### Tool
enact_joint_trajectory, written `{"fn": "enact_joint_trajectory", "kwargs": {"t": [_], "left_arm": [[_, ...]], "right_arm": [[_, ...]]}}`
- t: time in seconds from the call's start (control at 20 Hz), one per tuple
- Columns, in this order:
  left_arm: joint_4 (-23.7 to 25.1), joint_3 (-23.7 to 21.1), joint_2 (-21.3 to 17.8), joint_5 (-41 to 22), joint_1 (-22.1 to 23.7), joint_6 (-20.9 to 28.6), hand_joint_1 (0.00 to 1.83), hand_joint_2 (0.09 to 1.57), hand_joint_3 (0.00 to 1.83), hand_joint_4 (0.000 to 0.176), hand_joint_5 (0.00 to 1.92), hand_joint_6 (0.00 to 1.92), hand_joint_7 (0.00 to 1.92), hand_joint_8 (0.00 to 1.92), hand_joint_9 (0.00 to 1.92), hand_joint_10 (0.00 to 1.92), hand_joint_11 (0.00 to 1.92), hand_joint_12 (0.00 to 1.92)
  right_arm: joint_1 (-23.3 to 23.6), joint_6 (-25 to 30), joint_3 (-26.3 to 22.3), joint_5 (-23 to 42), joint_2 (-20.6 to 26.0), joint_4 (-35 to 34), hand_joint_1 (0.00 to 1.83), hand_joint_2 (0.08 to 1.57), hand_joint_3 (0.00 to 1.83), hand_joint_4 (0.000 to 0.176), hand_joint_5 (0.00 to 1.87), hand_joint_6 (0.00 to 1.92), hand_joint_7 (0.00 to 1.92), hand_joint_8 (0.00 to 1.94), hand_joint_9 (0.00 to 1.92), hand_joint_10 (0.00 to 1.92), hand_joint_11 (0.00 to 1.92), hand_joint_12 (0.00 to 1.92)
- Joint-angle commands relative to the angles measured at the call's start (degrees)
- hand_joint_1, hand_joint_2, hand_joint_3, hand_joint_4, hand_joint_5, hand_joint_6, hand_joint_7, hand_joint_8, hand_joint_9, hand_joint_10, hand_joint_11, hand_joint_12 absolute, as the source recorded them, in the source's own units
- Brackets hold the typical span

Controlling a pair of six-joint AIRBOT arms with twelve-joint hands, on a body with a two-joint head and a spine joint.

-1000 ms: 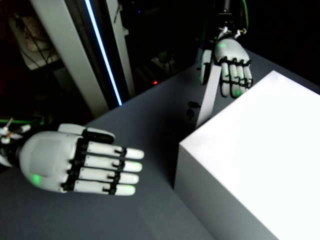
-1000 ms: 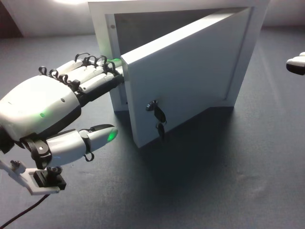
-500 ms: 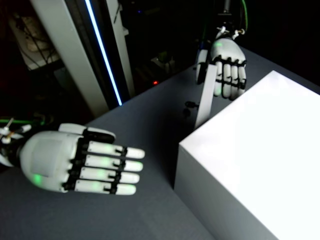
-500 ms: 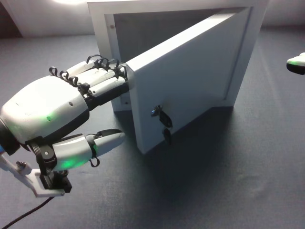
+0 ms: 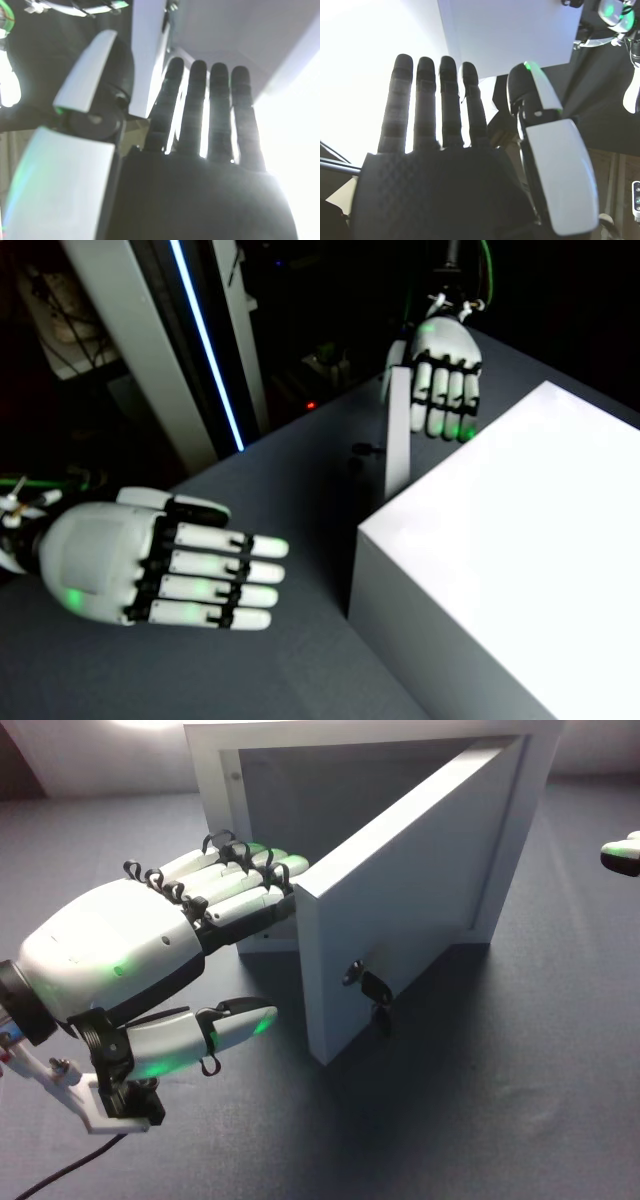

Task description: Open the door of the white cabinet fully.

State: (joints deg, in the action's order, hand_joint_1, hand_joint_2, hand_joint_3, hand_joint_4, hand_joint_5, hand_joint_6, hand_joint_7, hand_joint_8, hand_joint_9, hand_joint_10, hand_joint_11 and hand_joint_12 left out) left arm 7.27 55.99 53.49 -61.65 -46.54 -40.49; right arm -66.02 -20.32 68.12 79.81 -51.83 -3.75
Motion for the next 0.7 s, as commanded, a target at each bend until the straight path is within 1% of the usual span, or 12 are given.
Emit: {"fn": "enact_joint_trajectory", "kwargs": {"t": [0.0,0.05,0.2,0.25,0.3,0.35,0.45,0.55,0.6,0.65], "left_arm": [[0.16,-0.08,0.55,-6.88,0.81,0.55,0.49,1.40,0.00,0.000,0.12,0.01,0.07,0.00,0.07,0.00,0.01,0.22],[0.61,-0.02,0.70,-6.69,1.06,0.73,0.50,1.39,0.00,0.000,0.12,0.00,0.07,0.00,0.07,0.00,0.01,0.23],[1.73,0.43,1.46,-5.87,2.08,1.36,0.61,1.36,0.00,0.000,0.11,0.00,0.06,0.00,0.07,0.00,0.01,0.25],[1.91,0.61,1.74,-5.72,2.31,1.53,0.59,1.37,0.00,0.000,0.11,0.00,0.07,0.00,0.08,0.00,0.01,0.25],[2.20,0.85,2.16,-5.46,2.68,1.76,0.61,1.36,0.00,0.000,0.13,0.01,0.09,0.01,0.09,0.01,0.03,0.27],[2.72,1.08,2.53,-5.08,3.09,2.07,0.57,1.38,0.00,0.000,0.11,0.00,0.08,0.00,0.08,0.00,0.01,0.27],[4.51,1.62,3.27,-3.88,4.24,3.29,0.59,1.37,0.00,0.000,0.11,0.01,0.10,0.01,0.13,0.01,0.04,0.28],[6.83,2.05,3.87,-2.14,5.70,4.39,0.56,1.38,0.00,0.000,0.12,0.00,0.12,0.00,0.15,0.00,0.00,0.43],[7.85,2.21,4.14,-1.42,6.28,4.90,0.56,1.39,0.00,0.000,0.12,0.00,0.12,0.00,0.15,0.00,0.00,0.43],[9.25,2.46,4.57,-0.60,7.09,5.60,0.62,1.37,0.00,0.000,0.13,0.00,0.12,0.00,0.16,0.00,0.00,0.44]], "right_arm": [[0.33,0.59,0.33,6.94,0.00,-1.78,0.62,1.34,0.00,0.000,0.36,0.00,0.37,0.00,0.32,0.00,0.30,0.02],[0.33,0.59,0.33,6.94,-0.01,-1.79,0.62,1.34,0.00,0.000,0.36,0.00,0.37,0.00,0.32,0.00,0.30,0.02],[0.33,0.59,0.33,6.94,-0.02,-1.79,0.65,1.35,0.00,0.000,0.37,0.00,0.38,0.00,0.32,0.00,0.30,0.02],[0.33,0.59,0.33,6.94,-0.05,-1.79,0.63,1.35,0.00,0.000,0.37,0.00,0.38,0.00,0.33,0.00,0.31,0.02],[0.33,0.60,0.33,6.94,-0.07,-1.80,0.63,1.35,0.00,0.000,0.37,0.00,0.38,0.00,0.32,0.00,0.30,0.02],[0.33,0.64,0.33,6.94,-0.08,-1.80,0.61,1.35,0.00,0.000,0.36,0.00,0.38,0.00,0.32,0.00,0.30,0.02],[0.33,0.71,0.34,6.94,-0.08,-1.80,0.61,1.35,0.00,0.000,0.37,0.00,0.38,0.00,0.32,0.00,0.30,0.02],[0.33,0.71,0.35,6.94,-0.08,-1.80,0.64,1.35,0.00,0.000,0.37,0.00,0.38,0.00,0.32,0.00,0.28,0.01],[0.33,0.71,0.35,6.94,-0.08,-1.79,0.62,1.34,0.00,0.000,0.37,0.00,0.37,0.00,0.31,0.00,0.29,0.01],[0.33,0.71,0.35,6.94,-0.08,-1.79,0.62,1.35,0.00,0.000,0.36,0.00,0.37,0.00,0.31,0.00,0.29,0.01]]}}
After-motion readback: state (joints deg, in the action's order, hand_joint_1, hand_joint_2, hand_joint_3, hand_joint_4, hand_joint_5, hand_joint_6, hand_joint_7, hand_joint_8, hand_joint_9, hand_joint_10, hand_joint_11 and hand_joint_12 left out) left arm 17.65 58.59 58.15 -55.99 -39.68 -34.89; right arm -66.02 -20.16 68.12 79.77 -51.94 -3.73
